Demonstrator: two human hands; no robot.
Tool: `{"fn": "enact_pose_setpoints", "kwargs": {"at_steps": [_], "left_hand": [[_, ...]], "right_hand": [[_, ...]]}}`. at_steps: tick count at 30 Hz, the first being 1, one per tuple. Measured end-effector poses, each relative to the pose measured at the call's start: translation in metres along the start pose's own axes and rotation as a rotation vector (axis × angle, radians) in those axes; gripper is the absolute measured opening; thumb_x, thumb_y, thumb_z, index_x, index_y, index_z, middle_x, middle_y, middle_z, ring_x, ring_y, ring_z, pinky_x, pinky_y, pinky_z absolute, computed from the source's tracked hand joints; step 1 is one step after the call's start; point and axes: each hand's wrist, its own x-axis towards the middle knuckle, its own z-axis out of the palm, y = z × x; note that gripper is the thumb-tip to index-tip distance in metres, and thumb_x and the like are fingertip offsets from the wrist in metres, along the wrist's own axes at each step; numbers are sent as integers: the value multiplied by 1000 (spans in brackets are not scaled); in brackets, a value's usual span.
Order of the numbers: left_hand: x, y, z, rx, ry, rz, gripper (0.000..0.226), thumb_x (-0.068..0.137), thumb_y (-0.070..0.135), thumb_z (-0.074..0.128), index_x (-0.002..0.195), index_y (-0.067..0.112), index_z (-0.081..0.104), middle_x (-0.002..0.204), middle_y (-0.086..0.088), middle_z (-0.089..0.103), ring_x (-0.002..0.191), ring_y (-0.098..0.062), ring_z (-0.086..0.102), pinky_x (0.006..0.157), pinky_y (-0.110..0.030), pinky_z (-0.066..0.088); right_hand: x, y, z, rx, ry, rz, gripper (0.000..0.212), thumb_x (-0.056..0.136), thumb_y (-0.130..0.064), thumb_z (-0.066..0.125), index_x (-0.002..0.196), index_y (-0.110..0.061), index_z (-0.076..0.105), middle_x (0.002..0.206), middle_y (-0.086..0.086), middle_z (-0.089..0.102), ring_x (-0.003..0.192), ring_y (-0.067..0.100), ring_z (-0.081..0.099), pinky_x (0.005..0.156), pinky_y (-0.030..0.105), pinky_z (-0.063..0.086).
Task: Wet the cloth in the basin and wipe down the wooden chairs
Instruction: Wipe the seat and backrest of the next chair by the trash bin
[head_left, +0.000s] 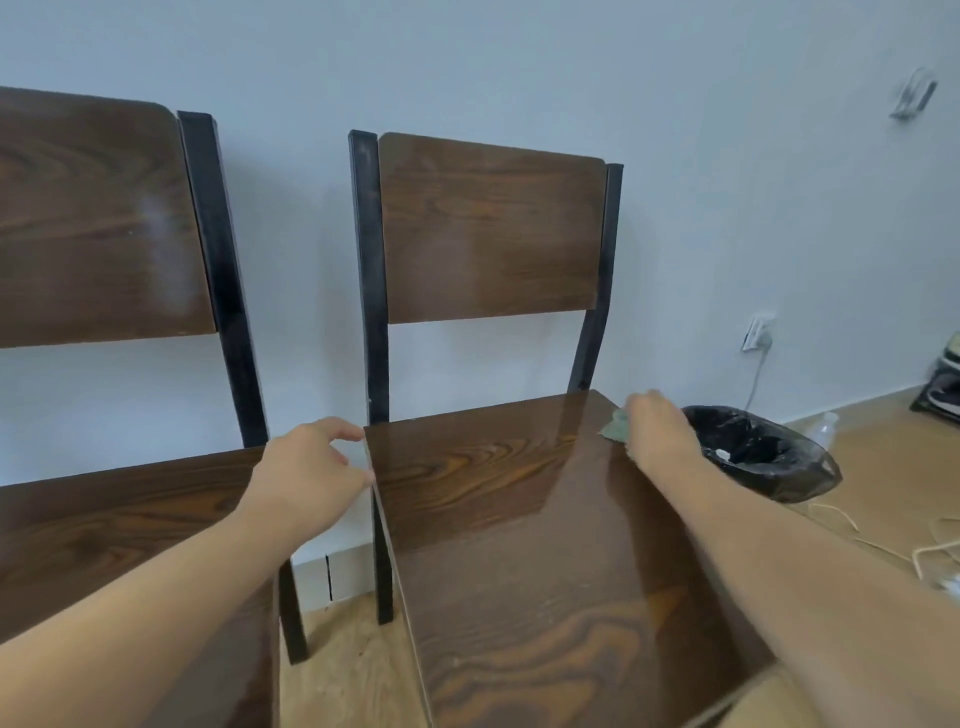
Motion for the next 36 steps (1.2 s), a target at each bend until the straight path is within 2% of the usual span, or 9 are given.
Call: {"fn": "enact_pose_setpoints", "kwargs": {"at_steps": [5,9,13,15,17,25,28,31,36], "left_hand": [[-2,2,-7,-28,18,-18,11,97,30,59,91,30,68,82,1,70,76,-19,69,62,-28,55],[-6,-1,-12,-20,23,-6,21,92,35,68,75,24,72,76,-2,72,74,-18,69,59,-25,49],[-17,-13,-9,-1,42,-8,44,100,45,54,69,22,75,73,-11,75,73,-29,73,55,-22,43],[-20,-18,-5,23,37,58,18,98,34,61,85,30,72,86,0,74,72,-17,71,54,-16,41],[-22,-18,-2,61,42,89,17,95,40,65,84,30,74,89,5,73,70,-4,63,55,-13,37],[-29,-12,-3,141,-30,146,25,96,46,59,92,27,74,92,4,74,74,-8,67,57,-18,44],[-32,-14,-17,109,-80,198,20,94,35,65,114,32,64,103,13,66,85,-5,63,65,-15,45],[-41,-23,-45,83,-66,216,15,96,29,62,109,31,69,96,14,66,84,-4,63,63,-11,43],[-68,-62,-122,15,44,168,11,93,31,63,97,34,72,90,13,70,77,-4,66,59,-16,44]], "right_hand": [[-15,101,-24,-182,-25,195,18,92,-5,56,108,-4,63,109,15,56,103,37,64,88,42,52],[-14,114,-32,-31,98,173,23,89,-2,57,108,-3,70,102,19,56,97,42,62,79,41,47],[-11,93,-41,146,197,79,21,93,-6,58,108,-6,74,106,25,65,96,45,62,75,39,46],[-13,79,-48,196,224,16,19,94,-9,59,106,-7,74,106,23,67,96,43,63,72,37,44],[-15,67,-51,254,242,-27,19,93,-9,60,106,-9,75,107,20,69,98,40,64,74,37,47],[-34,-12,-59,572,117,-24,13,94,-10,66,102,-19,72,104,3,67,95,18,59,84,24,42],[-52,-63,-73,672,59,-70,22,93,-13,69,115,-15,71,107,1,63,102,22,63,91,35,54],[-82,-126,-86,735,-8,-162,25,92,-14,71,117,-14,72,107,3,65,99,27,67,89,47,57],[-143,-244,-100,848,-154,-353,24,92,-18,72,116,-20,71,109,-3,68,101,23,69,88,45,59]]}}
